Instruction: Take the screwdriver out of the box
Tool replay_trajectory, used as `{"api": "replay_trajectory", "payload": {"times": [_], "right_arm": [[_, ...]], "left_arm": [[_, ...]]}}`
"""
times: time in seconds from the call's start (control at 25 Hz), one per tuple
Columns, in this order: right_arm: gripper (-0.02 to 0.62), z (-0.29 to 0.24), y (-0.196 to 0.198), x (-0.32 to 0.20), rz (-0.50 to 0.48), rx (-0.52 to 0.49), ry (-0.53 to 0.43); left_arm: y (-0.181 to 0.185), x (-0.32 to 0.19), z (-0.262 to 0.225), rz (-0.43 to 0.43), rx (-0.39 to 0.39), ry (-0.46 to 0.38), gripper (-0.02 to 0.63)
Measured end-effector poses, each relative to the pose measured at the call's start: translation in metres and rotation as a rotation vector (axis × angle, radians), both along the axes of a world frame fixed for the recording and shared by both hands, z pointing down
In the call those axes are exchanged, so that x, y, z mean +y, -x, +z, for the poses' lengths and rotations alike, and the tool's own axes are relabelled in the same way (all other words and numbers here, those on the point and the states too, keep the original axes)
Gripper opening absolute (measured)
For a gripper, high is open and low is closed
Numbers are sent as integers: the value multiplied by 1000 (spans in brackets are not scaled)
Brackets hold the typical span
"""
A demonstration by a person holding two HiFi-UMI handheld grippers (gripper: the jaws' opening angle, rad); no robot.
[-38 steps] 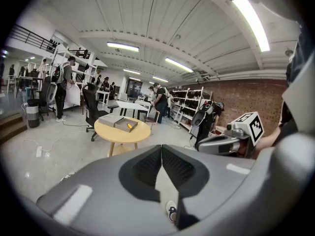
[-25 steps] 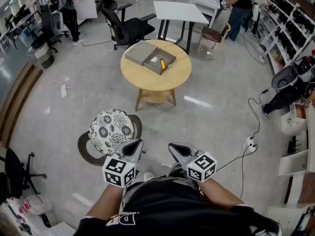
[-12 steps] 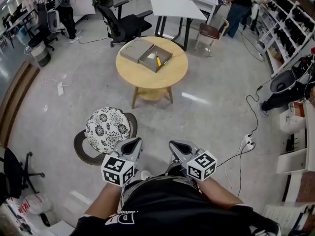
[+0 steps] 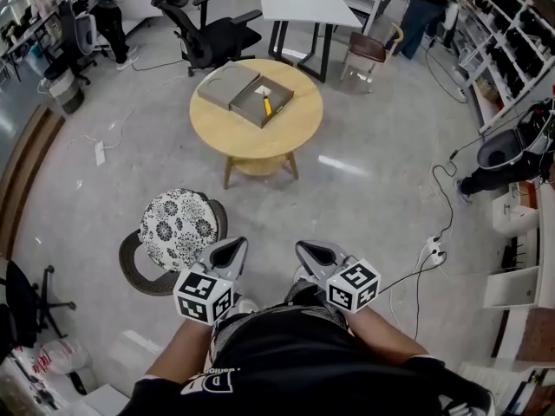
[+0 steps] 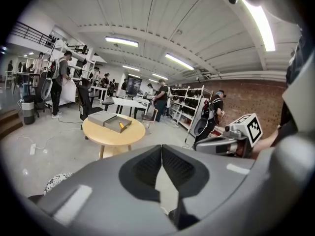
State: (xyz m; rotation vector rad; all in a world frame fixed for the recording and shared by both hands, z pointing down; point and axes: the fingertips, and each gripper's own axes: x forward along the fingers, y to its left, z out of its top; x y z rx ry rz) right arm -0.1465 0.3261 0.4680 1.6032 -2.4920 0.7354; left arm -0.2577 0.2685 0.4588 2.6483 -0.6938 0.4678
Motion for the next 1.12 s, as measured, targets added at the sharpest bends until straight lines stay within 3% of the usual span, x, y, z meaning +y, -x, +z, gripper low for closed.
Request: {"api": "replay_trajectory", "payload": {"times": [0.44, 0.72, 1.12], "right_arm": [[-3, -3, -92, -52, 4, -23, -30], [-3, -7, -152, -67, -7, -46, -38], [-3, -2, -206, -73, -15, -67, -40]], "left_arm": [[-91, -51, 0, -20, -24, -12, 60], [-165, -66, -11, -1, 0, -12, 60], [-212, -68, -11, -21, -38, -31, 60]]}}
